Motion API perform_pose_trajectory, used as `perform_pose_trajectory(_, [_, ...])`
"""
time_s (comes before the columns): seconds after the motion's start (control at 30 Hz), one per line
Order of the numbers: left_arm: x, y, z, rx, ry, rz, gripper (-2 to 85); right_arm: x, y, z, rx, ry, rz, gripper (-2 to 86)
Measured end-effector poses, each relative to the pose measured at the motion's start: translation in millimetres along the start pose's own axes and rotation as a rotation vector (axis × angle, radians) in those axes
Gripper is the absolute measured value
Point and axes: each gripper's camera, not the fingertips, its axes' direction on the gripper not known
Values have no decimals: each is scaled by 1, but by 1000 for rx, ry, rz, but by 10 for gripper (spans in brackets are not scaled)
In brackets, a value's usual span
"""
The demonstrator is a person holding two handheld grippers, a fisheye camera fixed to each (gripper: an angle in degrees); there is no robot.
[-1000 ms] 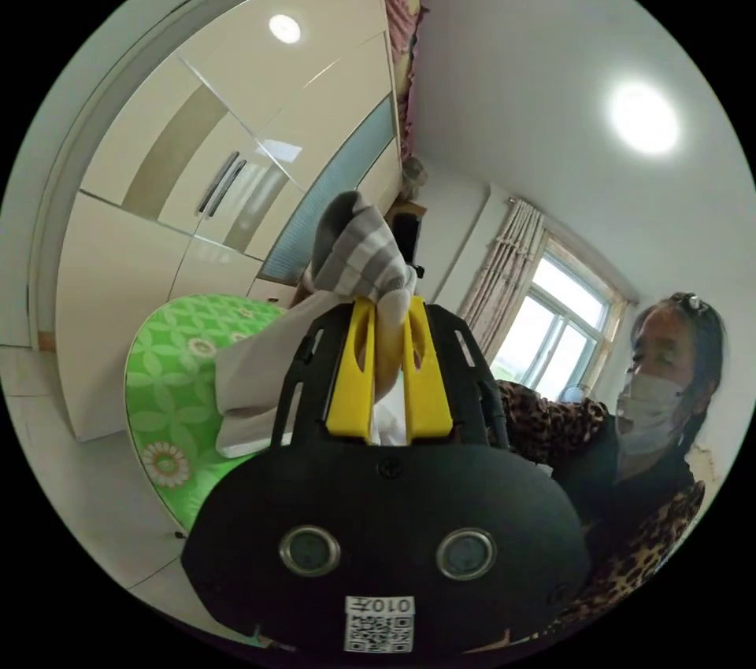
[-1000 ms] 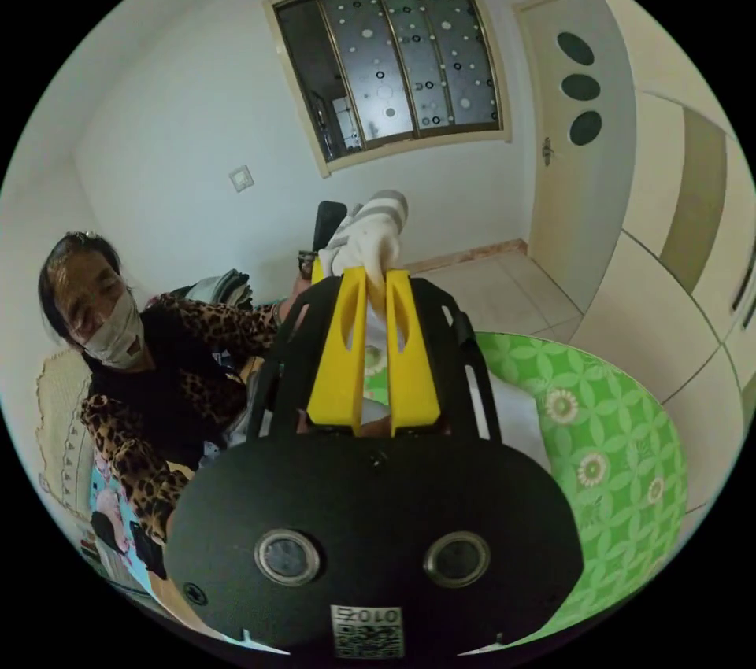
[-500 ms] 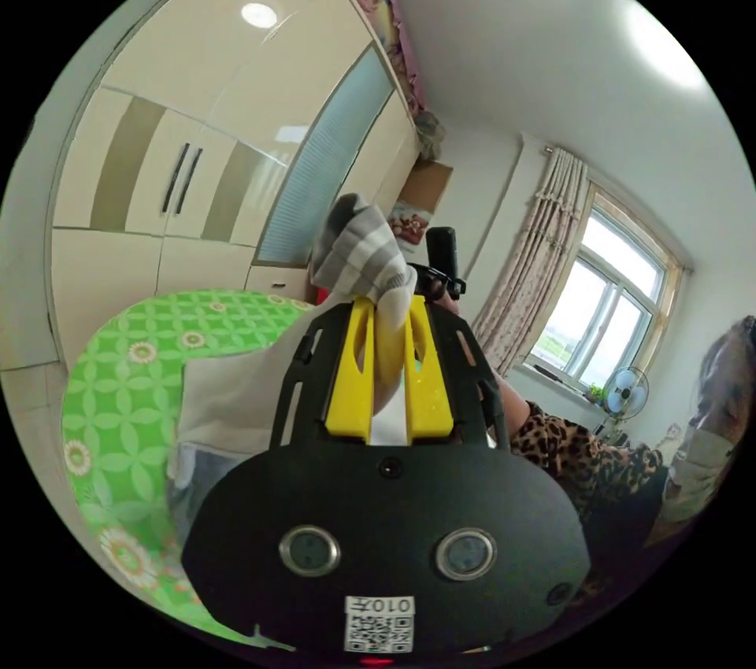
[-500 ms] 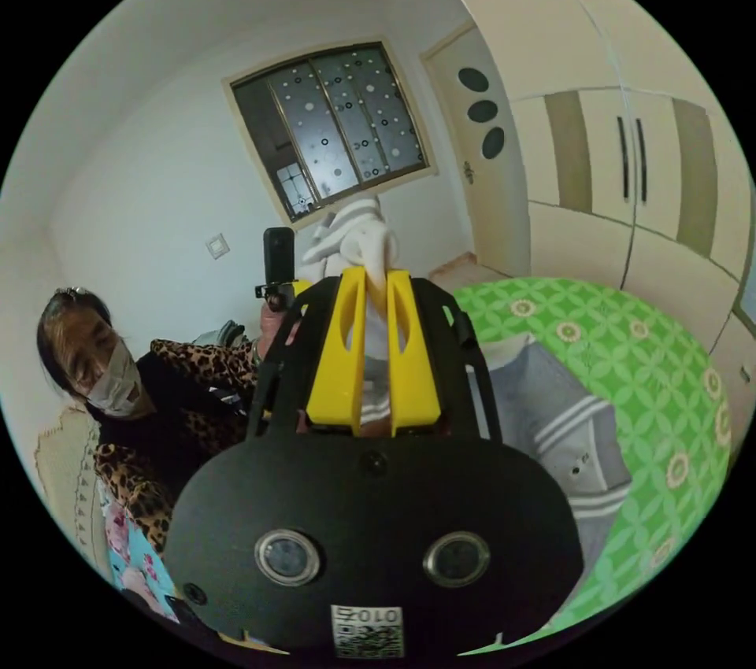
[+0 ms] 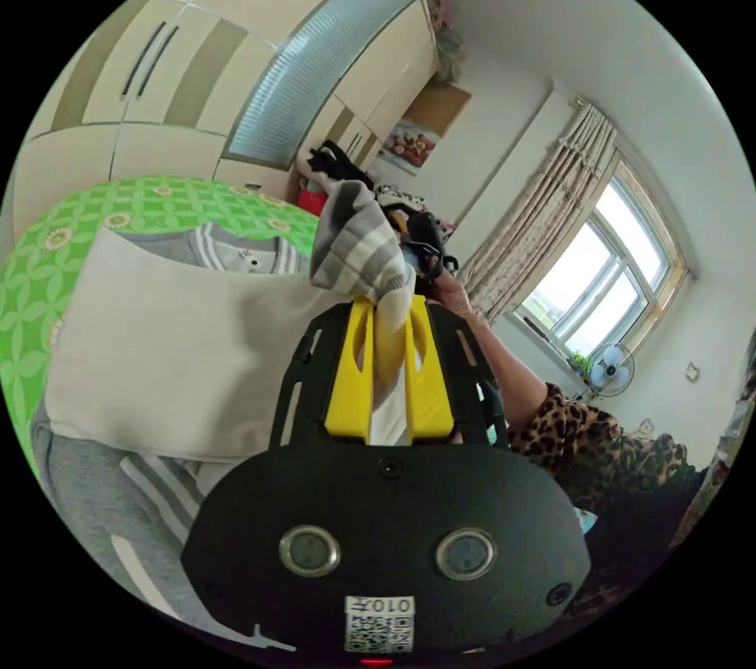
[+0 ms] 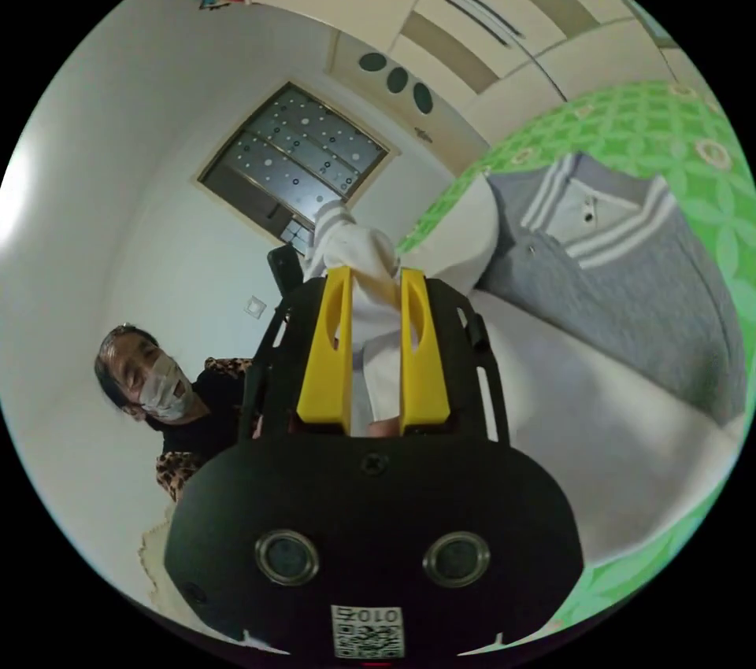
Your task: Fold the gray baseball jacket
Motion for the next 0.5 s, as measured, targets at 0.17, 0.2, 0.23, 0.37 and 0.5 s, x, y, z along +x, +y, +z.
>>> perform_pose_trajectory(0.17, [29,11,56,-130,-59,94,32,10,57,-63,141,123,145,124])
perform_pose_trajectory(0.2, [36,14,68,-167,-71,121,31,10,65,-73,183,114,154,123])
perform_pose_trajectory(0.23, [40,15,74,-188,-74,136,30,7,79,-92,267,94,174,120])
perform_pose_trajectory(0.37, [72,26,110,-296,-133,263,28,-19,101,-116,298,129,151,107])
perform_pose_trajectory(0.5, [105,31,126,-331,-233,351,27,-23,100,-104,219,143,271,159])
